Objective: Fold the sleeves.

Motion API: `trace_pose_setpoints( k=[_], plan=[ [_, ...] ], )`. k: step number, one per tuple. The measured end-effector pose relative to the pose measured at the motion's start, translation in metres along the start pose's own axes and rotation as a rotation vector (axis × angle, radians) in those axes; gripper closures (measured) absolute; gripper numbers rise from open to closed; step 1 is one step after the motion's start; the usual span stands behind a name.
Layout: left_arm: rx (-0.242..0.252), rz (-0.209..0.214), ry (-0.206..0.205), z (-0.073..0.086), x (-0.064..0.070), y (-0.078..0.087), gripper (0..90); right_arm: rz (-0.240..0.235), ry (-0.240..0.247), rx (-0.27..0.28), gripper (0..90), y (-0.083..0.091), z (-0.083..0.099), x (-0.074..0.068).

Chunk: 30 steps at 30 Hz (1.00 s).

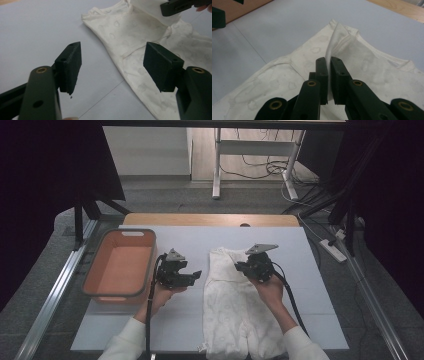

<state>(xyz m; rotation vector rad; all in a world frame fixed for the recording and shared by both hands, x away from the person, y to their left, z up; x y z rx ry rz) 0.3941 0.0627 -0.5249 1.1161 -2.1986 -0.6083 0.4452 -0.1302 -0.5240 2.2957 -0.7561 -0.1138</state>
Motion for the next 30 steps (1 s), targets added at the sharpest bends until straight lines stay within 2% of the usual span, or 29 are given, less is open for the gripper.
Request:
trace_pose_setpoints(
  k=[8, 10, 12, 13, 17, 21, 30],
  plan=[
    [-0.001, -0.001, -0.001, 0.0, 0.0, 0.0, 31.8, -0.014, 0.012, -0.016, 82.7, -0.009, -0.001, -0.005],
    [0.0, -0.001, -0.002, 0.0, 0.0, 0.0, 31.8, -0.017, 0.014, -0.017, 76.7, -0.011, -0.002, -0.007],
    [-0.001, -0.002, 0.0, 0.0, -0.001, 0.0, 31.7, -0.018, 0.02, -0.009, 65.9, -0.011, -0.003, -0.008],
    [0.0, -0.001, 0.002, 0.0, -0.001, 0.0, 31.7, -0.003, 0.025, -0.002, 61.4, -0.01, -0.004, -0.008],
    [0.005, -0.002, 0.003, -0.001, -0.002, 0.001, 31.7, 0.016, -0.001, 0.025, 49.7, -0.003, -0.007, -0.002],
    [0.005, -0.002, 0.0, -0.001, -0.001, 0.002, 31.7, 0.029, -0.019, 0.041, 45.6, 0.004, -0.008, 0.003],
    [0.01, -0.003, 0.002, -0.002, -0.002, 0.003, 31.7, 0.025, -0.003, 0.083, 40.0, 0.017, -0.012, 0.006]
  ],
)
Point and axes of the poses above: each handheld gripper's, and its own axes: y roughly backward along the jaws, z roughly out of its underside, x roughly to its right, the point moved 9 cm from there along -y, roughly forward along the jaws, and after that the axes turned 11 degrees about y, right-handed, at the moved point
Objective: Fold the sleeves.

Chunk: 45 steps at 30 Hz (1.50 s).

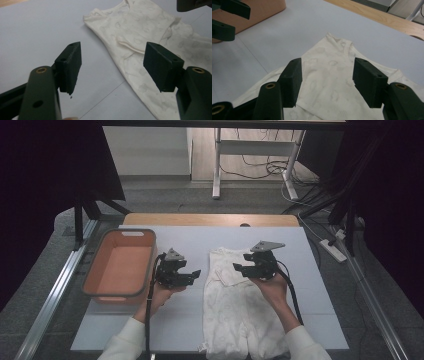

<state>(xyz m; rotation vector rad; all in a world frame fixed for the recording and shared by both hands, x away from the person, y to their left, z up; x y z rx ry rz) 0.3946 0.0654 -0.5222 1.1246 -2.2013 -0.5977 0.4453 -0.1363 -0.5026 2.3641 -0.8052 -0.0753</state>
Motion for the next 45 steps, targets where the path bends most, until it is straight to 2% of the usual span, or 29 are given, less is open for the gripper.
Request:
trace_pose_setpoints(
  k=[7, 19, 22, 27, 36, 40, 45],
  plan=[
    [0.009, 0.003, 0.004, -0.002, 0.0, 0.002, 31.5, -0.016, -0.003, 0.019, 36.6, 0.011, 0.003, 0.003],
    [-0.002, 0.016, 0.011, -0.006, 0.001, -0.003, 28.0, -0.03, 0.029, 0.043, 30.8, 0.03, 0.008, 0.005],
    [-0.001, 0.019, 0.016, -0.007, 0.001, -0.004, 25.2, -0.024, 0.038, 0.05, 29.8, 0.033, 0.008, 0.007],
    [-0.015, 0.014, 0.001, -0.011, -0.002, -0.006, 22.6, -0.009, 0.048, 0.051, 27.9, 0.041, 0.01, 0.013],
    [0.007, 0.003, 0.035, -0.024, -0.011, -0.007, 20.3, 0.021, 0.027, 0.06, 27.4, 0.051, 0.015, 0.029],
    [0.01, 0.012, 0.047, -0.031, -0.01, -0.013, 20.3, 0.028, 0.019, 0.044, 26.9, 0.051, 0.019, 0.035],
    [0.012, 0.023, 0.038, -0.039, -0.004, -0.02, 20.2, 0.044, 0.008, 0.031, 26.5, 0.051, 0.024, 0.041]
  ],
)
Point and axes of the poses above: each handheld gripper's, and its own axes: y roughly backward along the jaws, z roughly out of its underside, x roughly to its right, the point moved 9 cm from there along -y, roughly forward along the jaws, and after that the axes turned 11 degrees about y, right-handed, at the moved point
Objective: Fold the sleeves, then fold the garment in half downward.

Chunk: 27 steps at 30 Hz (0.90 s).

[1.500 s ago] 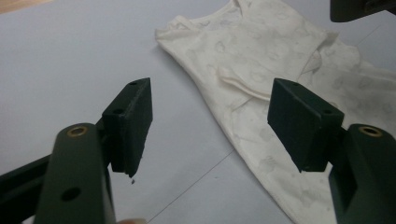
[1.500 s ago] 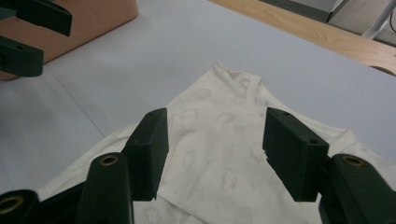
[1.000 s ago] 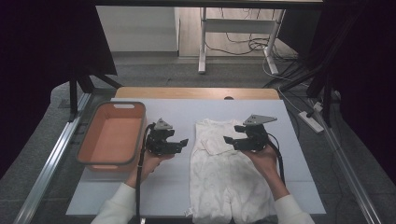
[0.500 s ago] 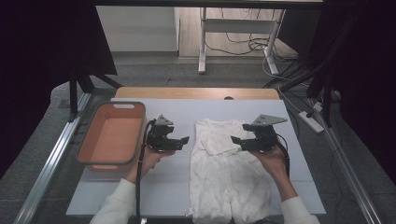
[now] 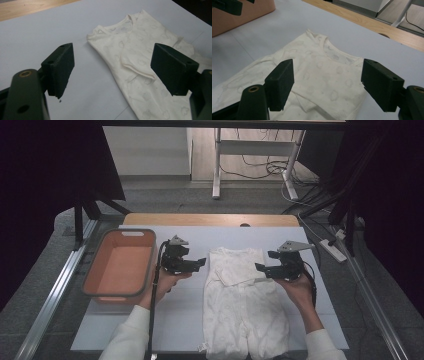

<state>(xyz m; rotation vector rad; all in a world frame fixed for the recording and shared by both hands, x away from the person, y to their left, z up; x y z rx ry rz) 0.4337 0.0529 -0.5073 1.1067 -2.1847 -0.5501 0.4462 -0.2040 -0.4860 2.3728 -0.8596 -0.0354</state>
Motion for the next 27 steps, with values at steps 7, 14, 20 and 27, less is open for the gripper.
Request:
trace_pose_setpoints(
  k=[7, 14, 20, 27],
  plan=[
    [-0.011, -0.006, -0.005, -0.003, -0.001, -0.01, 20.3, 0.015, -0.015, -0.006, 26.4, -0.001, 0.004, 0.009],
    [-0.025, -0.009, -0.023, -0.006, -0.004, -0.017, 20.0, 0.028, -0.031, -0.014, 26.4, -0.004, 0.008, 0.019],
    [-0.023, 0.0, -0.026, -0.014, -0.004, -0.024, 20.1, 0.035, -0.036, -0.024, 26.6, -0.01, 0.01, 0.026],
    [-0.05, -0.001, -0.039, -0.013, -0.002, -0.036, 19.8, 0.037, -0.053, -0.055, 26.6, -0.019, 0.016, 0.034]
  ],
)
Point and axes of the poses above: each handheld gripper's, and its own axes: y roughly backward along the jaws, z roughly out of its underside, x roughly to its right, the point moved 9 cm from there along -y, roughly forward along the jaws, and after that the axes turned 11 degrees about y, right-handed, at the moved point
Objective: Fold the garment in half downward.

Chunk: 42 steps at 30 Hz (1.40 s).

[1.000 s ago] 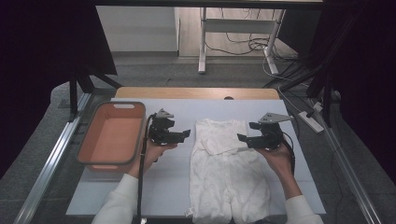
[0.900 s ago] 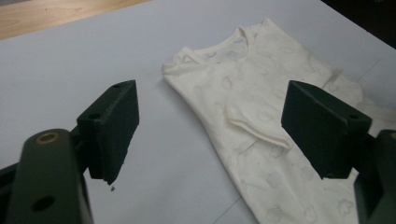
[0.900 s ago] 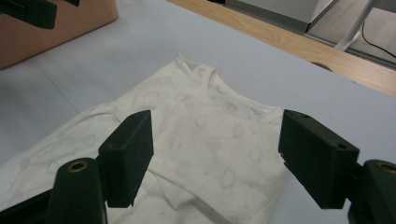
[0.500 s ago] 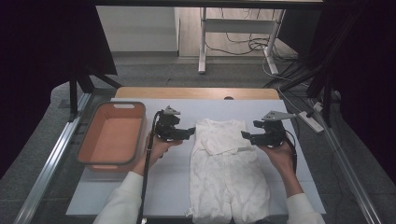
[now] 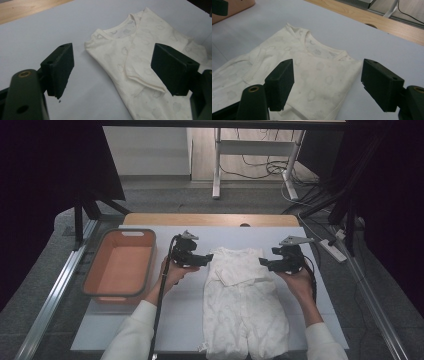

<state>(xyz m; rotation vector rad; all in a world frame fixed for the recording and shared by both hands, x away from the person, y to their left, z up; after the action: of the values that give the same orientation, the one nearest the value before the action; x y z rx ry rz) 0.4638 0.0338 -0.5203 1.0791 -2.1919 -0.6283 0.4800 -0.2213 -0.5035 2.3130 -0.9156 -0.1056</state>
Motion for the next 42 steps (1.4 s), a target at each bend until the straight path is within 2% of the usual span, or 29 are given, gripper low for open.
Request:
trace_pose_setpoints(
  k=[7, 19, 30, 39, 42],
  plan=[
    [-0.023, -0.01, 0.0, 0.001, -0.003, -0.012, 19.7, 0.001, -0.007, -0.018, 26.6, -0.008, 0.003, 0.004],
    [-0.076, -0.025, 0.003, 0.007, -0.01, -0.037, 19.7, 0.006, -0.026, -0.088, 26.6, -0.027, 0.016, 0.014],
    [-0.133, -0.041, -0.001, 0.017, -0.013, -0.055, 18.9, 0.005, -0.045, -0.13, 27.3, -0.044, 0.027, 0.022],
    [-0.136, -0.048, 0.011, 0.018, -0.016, -0.062, 19.5, -0.016, -0.049, -0.167, 27.6, -0.057, 0.031, 0.025],
    [-0.137, -0.045, 0.0, 0.018, -0.015, -0.064, 20.4, -0.017, -0.05, -0.172, 29.0, -0.058, 0.031, 0.025]
  ],
)
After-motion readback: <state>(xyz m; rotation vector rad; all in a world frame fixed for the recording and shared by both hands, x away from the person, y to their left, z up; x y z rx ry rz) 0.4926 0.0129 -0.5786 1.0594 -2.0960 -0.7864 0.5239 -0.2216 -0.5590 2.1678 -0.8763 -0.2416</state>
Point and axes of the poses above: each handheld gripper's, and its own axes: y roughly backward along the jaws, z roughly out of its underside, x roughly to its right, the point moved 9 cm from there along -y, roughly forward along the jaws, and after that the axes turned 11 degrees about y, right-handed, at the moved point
